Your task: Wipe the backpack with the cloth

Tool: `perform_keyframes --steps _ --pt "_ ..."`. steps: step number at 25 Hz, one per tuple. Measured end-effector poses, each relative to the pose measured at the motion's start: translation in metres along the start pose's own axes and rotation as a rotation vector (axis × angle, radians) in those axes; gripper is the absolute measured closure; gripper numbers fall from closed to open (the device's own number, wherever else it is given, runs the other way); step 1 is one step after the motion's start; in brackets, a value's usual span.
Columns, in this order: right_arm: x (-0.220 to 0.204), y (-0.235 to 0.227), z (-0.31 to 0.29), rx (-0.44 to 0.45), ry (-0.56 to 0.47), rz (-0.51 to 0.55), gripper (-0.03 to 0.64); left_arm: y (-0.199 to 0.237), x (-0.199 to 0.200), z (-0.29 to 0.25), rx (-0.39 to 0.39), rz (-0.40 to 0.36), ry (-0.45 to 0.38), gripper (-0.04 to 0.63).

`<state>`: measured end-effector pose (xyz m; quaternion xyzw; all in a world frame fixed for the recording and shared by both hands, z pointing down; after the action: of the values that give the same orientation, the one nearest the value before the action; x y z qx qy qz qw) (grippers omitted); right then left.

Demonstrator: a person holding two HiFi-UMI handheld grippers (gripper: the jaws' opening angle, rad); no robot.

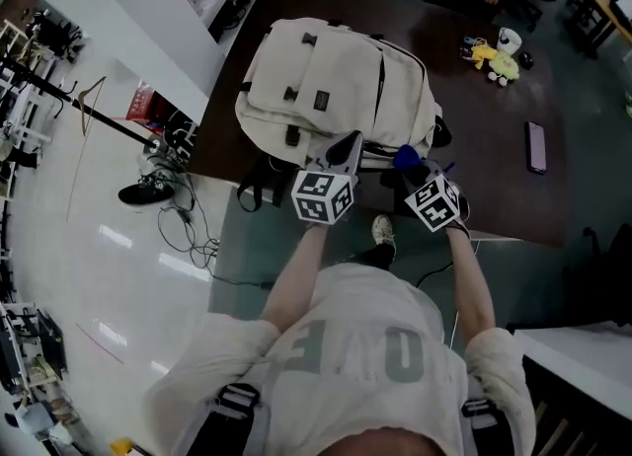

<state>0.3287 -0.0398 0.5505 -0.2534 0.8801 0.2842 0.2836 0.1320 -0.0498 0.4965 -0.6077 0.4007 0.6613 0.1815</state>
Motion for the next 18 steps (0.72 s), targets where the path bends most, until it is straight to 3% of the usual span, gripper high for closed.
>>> perform_keyframes --steps 6,9,14,18 --pt "-0.001 -0.001 0.002 0.008 -0.009 -0.038 0.578 0.004 0.009 0.01 0.003 -0.036 -0.013 0.592" --pt "0.004 -0.019 0.014 -0.035 -0.048 -0.064 0.578 0.011 0.02 0.012 0.013 -0.049 -0.027 0.592" --pt "0.028 -0.082 0.029 -0.121 -0.168 -0.098 0.578 0.026 0.045 0.0 0.046 -0.089 -0.049 0.592" --pt "0.066 -0.144 0.015 -0.146 -0.279 -0.015 0.578 0.05 0.074 -0.023 0.098 -0.117 -0.097 0.592"
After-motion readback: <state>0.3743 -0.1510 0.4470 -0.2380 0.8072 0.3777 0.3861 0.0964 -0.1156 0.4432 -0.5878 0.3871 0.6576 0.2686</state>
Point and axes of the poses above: the fingertips, and each gripper's own axes: z backward along the fingers, y to its left, x out of its top, the point moved 9 cm from there along z, backward along the fingers, and after that the axes turned 8 degrees about -x, right-handed, at the moved point
